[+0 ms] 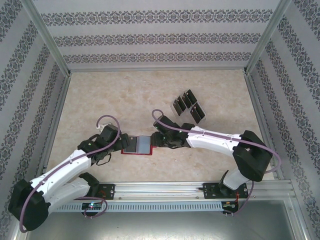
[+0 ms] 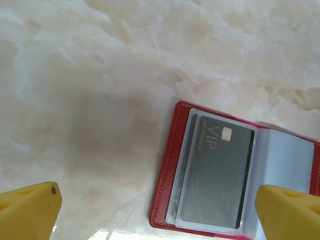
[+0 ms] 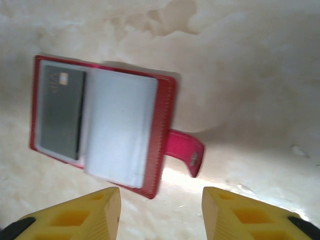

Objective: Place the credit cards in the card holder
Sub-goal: Move the card holder to the bottom-center of the table.

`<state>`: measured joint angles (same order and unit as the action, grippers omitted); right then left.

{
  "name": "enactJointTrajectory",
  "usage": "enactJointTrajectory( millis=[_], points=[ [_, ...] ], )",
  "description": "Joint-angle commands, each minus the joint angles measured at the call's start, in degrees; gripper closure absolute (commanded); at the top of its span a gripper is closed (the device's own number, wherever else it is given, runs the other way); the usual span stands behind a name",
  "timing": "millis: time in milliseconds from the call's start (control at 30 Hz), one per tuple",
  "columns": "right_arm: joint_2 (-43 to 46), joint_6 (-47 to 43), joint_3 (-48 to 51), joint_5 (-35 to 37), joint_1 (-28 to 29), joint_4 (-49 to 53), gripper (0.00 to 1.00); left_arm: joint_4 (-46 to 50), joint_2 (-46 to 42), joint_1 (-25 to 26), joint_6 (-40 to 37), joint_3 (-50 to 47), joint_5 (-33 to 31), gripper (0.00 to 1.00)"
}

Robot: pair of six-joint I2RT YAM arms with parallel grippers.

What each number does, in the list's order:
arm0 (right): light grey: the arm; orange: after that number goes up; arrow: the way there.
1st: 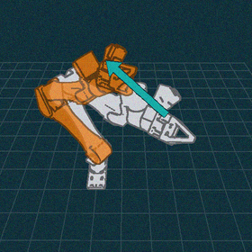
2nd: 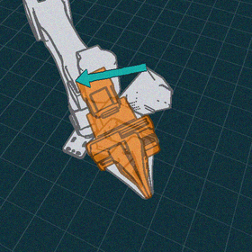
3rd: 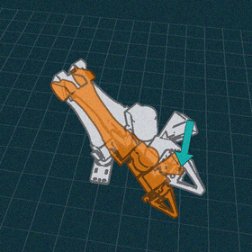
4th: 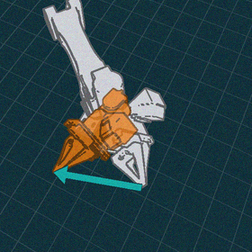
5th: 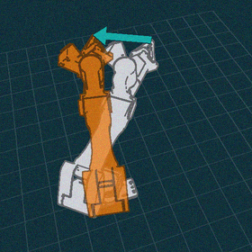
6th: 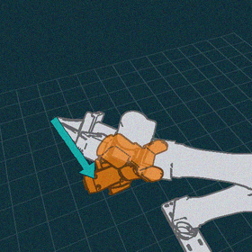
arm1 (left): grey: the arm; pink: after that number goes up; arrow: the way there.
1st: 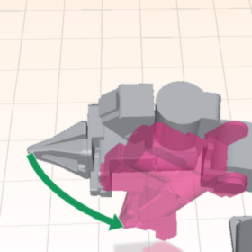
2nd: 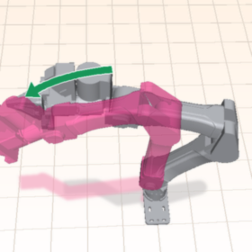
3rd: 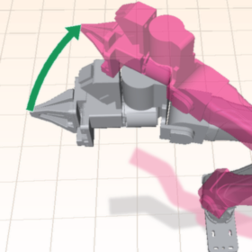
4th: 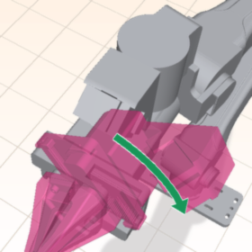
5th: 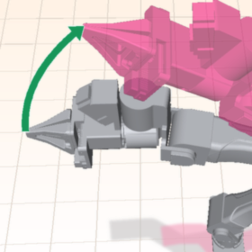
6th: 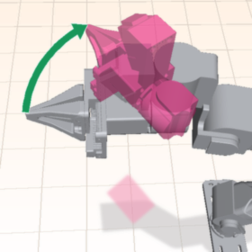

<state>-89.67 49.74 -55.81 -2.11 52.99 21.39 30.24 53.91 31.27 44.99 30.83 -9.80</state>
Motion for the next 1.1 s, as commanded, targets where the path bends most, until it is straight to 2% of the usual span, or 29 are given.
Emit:
enactJointTrajectory(
  millis=[0, 333, 400, 633, 700, 1067],
  points=[
    [-1.5, -1.8, 0.8, 3.1, -0.4, 2.0, 0.53, -2.4, 1.7, -0.1, -1.9, 1.8, 1.1, 0.00],
    [-8.0, -3.3, -2.1, 1.0, -2.1, -1.7, 0.60, -4.4, 5.1, -0.1, -1.8, 2.3, 2.6, 0.00],
    [-9.0, -3.5, -2.6, 0.6, -2.3, -2.0, 0.65, -4.7, 5.7, -0.1, -1.8, 2.3, 2.9, 0.00],
    [-8.6, -4.2, -1.1, -0.5, -3.0, -3.3, 0.95, -4.8, 7.2, 0.0, -2.7, 2.5, 3.1, 0.00],
    [-7.6, -4.7, -0.4, -0.9, -3.2, -3.1, 1.00, -4.6, 7.5, 0.0, -3.0, 2.7, 3.1, 0.00],
    [0.0, -12.8, 5.8, -1.9, -6.2, 4.1, 1.00, -3.7, 9.6, 0.3, -4.8, 3.8, 5.0, 0.00]
  ],
)
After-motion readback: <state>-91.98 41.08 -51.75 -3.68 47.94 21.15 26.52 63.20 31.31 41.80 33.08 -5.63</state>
